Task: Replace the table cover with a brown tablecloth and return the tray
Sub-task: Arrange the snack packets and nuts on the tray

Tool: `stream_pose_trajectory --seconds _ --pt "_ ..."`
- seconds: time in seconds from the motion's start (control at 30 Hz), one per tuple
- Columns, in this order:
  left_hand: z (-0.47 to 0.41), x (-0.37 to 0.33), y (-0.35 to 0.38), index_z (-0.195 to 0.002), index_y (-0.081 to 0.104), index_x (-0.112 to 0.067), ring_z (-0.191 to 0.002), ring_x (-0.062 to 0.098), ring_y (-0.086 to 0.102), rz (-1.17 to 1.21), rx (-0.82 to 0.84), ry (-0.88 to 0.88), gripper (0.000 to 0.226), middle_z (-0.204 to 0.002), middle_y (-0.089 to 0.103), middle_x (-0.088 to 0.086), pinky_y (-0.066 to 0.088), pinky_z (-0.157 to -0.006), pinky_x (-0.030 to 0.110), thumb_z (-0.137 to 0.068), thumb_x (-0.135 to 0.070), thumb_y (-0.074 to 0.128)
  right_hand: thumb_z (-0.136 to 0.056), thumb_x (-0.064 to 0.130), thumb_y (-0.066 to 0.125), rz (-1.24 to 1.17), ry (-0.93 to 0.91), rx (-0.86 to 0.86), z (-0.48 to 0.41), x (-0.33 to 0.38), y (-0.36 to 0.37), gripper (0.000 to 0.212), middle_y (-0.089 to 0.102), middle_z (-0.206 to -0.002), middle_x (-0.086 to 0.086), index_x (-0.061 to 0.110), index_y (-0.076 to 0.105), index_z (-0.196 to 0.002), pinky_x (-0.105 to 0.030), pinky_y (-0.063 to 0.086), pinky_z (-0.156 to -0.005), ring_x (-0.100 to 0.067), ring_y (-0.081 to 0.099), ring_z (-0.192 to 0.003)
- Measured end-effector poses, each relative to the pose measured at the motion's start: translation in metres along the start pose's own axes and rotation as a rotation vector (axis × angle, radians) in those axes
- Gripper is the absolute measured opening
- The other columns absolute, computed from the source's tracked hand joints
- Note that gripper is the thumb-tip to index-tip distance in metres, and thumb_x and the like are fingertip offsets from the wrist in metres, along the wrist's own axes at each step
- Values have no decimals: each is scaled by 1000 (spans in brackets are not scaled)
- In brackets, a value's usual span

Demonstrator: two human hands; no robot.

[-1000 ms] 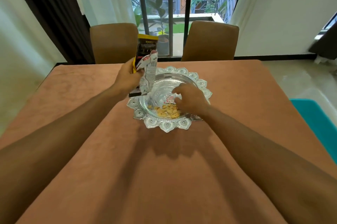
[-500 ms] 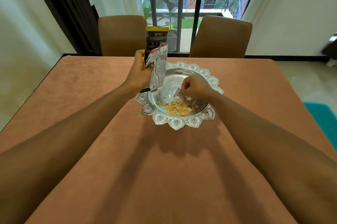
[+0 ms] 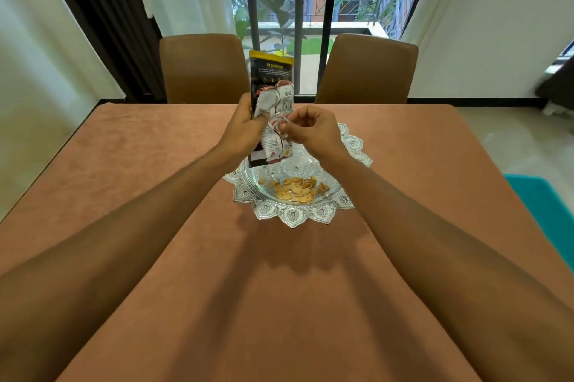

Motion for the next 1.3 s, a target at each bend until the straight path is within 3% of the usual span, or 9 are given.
stream_pose_trajectory --seconds 0.17,0.27,0.43,0.53,0.63,0.8,0.97,1.13,1.3 --pt "-3 -5 -3 -130 49 -23 -116 15 63 -38 13 65 41 -125 66 -1 54 -98 45 -93 -16 66 -78 18 83 96 -136 -112 -2 12 9 14 68 -69 -4 15 71 -83 -46 59 -61 -17 62 -63" --pt "-7 -5 -7 -131 51 -21 -116 17 63 -86 -16 76 40 -122 66 -3 52 -99 47 -93 -13 62 -76 30 87 165 -129 -140 -2 13 12 28 61 -69 5 23 63 -88 -45 58 -64 -11 56 -64" --pt "-12 -7 -16 -131 49 -14 -105 7 61 -174 -112 163 33 -113 62 -9 54 -89 34 -99 -6 53 -82 15 77 303 -145 -238 1 0 7 19 64 -74 2 18 59 -76 -42 58 -68 -17 63 -69" --pt "-16 -2 -27 -130 49 -12 -103 4 59 -193 -146 174 31 -113 62 -10 53 -90 33 -100 -8 53 -87 20 74 485 -102 -59 4 -30 14 7 70 -84 2 19 68 -84 -39 57 -77 -17 66 -80" --pt "-17 7 -32 -132 49 -17 -111 9 59 -175 -124 151 34 -117 62 -10 53 -93 33 -100 -9 53 -93 28 68 716 -116 223 12 -56 40 21 71 -110 -5 12 74 -106 -41 53 -90 -21 65 -100" --pt "-16 9 -23 -133 48 -12 -107 5 58 -157 -110 164 34 -118 61 -6 51 -88 22 -100 -7 52 -95 15 61 882 -447 519 33 -47 80 16 65 -92 -16 5 73 -92 -41 48 -80 -31 59 -89" --pt "-13 13 -21 -132 49 -12 -108 8 58 -157 -108 181 32 -118 62 -6 51 -90 26 -100 -7 53 -92 31 53 940 -437 679 53 -47 58 33 65 -94 -5 10 78 -91 -39 50 -75 -19 60 -85" --pt "-11 20 -27 -132 48 -13 -109 9 58 -151 -127 169 32 -119 62 -5 51 -92 31 -100 -10 53 -83 33 53 911 -415 589 57 -34 22 35 72 -89 1 14 81 -92 -32 51 -71 -17 65 -80" --pt "-10 21 -27 -133 48 -14 -109 6 57 -147 -128 166 34 -121 62 -6 50 -93 28 -100 -9 54 -90 27 55 894 -254 478 34 -40 20 39 65 -118 -7 11 72 -121 -35 45 -92 -23 58 -109"
Point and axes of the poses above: each hand's wrist, its own z-axis away from the middle knuckle, its own y-axis out of the palm, x = y × z, the point moved 6 cm from there along -z, towards the middle knuckle
